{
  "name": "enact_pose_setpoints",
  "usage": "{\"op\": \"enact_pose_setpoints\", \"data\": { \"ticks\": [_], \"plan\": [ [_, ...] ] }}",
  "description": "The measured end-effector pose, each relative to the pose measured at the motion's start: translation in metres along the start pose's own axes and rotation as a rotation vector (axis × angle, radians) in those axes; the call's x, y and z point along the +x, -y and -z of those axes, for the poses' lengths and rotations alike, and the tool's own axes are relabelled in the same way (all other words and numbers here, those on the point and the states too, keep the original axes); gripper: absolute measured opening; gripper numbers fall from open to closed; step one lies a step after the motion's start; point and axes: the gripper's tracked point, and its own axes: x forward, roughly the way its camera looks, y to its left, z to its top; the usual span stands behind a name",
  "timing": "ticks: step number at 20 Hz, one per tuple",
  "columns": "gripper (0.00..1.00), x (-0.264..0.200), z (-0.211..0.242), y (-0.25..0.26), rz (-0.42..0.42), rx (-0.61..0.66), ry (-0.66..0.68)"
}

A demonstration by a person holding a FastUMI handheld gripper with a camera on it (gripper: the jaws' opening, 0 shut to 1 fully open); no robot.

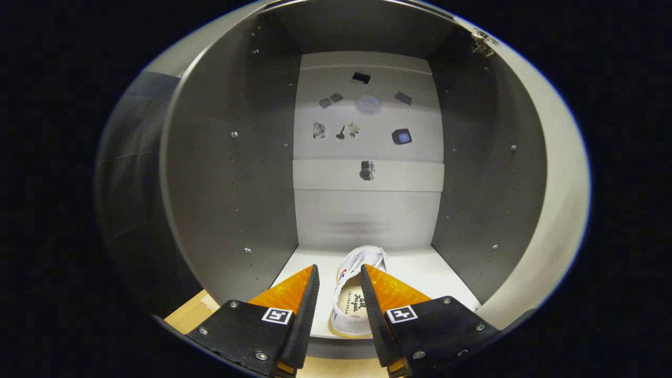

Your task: Open the shoe cabinet door, grab the shoes and put them into the shoe cabinet, then close the shoe cabinet door.

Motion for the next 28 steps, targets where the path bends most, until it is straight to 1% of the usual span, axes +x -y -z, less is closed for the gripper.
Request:
{"op": "enact_pose_setpoints", "data": {
  "ticks": [6, 8, 9, 14, 20, 25, 28],
  "plan": [
    [0.57, -0.097, -0.025, -0.01, 0.002, -0.001, 0.053],
    [0.58, -0.127, -0.032, -0.01, 0.021, -0.005, 0.069],
    [0.61, -0.141, -0.036, -0.01, 0.029, -0.003, 0.081],
    [0.65, -0.219, -0.051, -0.004, 0.07, 0.032, 0.131],
    [0.68, -0.291, -0.047, 0.015, 0.149, 0.042, 0.145],
    [0.71, -0.344, -0.053, 0.032, 0.203, 0.069, 0.174],
    [0.73, -0.371, -0.052, 0.051, 0.254, 0.051, 0.182]
  ]
}}
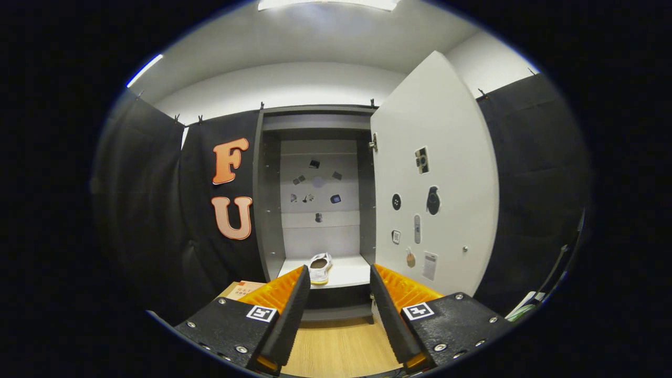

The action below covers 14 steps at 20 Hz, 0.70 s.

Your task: Open the shoe cabinet door, grab the shoes and put them into the shoe cabinet, then close the shoe cabinet door.

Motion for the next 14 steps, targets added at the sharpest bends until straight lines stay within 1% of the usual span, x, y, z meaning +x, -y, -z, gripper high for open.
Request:
{"op": "enact_pose_setpoints", "data": {
  "ticks": [7, 10, 13, 14],
  "plan": [
    [0.74, -0.039, -0.002, 0.076, 0.151, -0.008, -0.012],
    [0.74, -0.043, 0.004, 0.112, 0.226, -0.008, -0.006],
    [0.74, -0.044, 0.007, 0.141, 0.264, 0.019, -0.007],
    [0.74, -0.03, 0.013, 0.156, 0.273, 0.026, -0.008]
  ]
}}
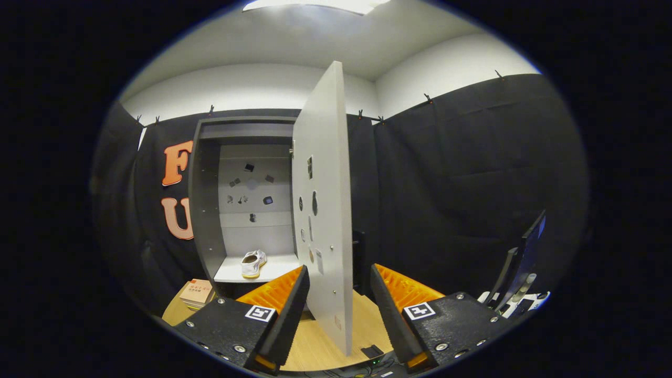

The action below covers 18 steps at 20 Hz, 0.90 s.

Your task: Open the shoe cabinet door, grab the shoes and put them into the shoe cabinet, then close the shoe cabinet door.

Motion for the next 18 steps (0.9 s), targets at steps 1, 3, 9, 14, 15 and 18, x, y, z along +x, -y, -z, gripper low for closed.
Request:
{"op": "enact_pose_setpoints", "data": {
  "ticks": [1, 3, 9, 14, 15, 18],
  "plan": [
    [0.74, 0.003, 0.002, 0.008, 0.011, 0.001, -0.005],
    [0.75, 0.013, 0.006, 0.023, 0.029, -0.004, -0.012],
    [0.78, 0.056, 0.011, 0.043, 0.023, 0.02, -0.018],
    [0.82, 0.075, 0.014, 0.044, -0.025, 0.051, -0.029],
    [0.84, 0.077, 0.015, 0.045, -0.024, 0.058, -0.027],
    [0.85, 0.077, 0.017, 0.043, -0.036, 0.069, -0.036]
  ]
}}
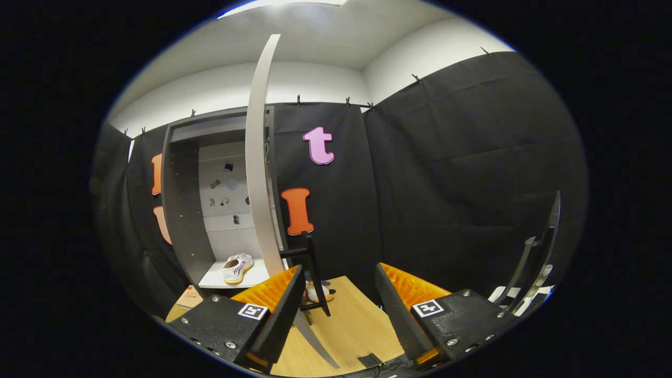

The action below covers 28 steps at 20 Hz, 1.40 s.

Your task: Open the shoe cabinet door, grab the shoes and put them into the shoe cabinet, then close the shoe cabinet door.

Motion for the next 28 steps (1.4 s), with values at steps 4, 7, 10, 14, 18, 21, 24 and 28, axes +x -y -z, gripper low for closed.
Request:
{"op": "enact_pose_setpoints", "data": {
  "ticks": [4, 7, 10, 14, 18, 21, 24, 28],
  "plan": [
    [0.84, -0.004, -0.004, -0.009, 0.024, -0.102, 0.007],
    [0.83, -0.014, -0.004, -0.028, -0.011, -0.094, -0.003],
    [0.83, -0.019, 0.003, -0.05, -0.066, -0.047, -0.006],
    [0.82, -0.026, 0.005, -0.084, -0.143, -0.073, 0.001],
    [0.81, -0.031, 0.011, -0.129, -0.27, -0.034, -0.006],
    [0.81, -0.032, 0.016, -0.164, -0.354, -0.018, -0.011],
    [0.81, -0.028, 0.02, -0.196, -0.424, -0.008, -0.019],
    [0.82, -0.022, 0.025, -0.239, -0.519, 0.005, -0.036]
  ]
}}
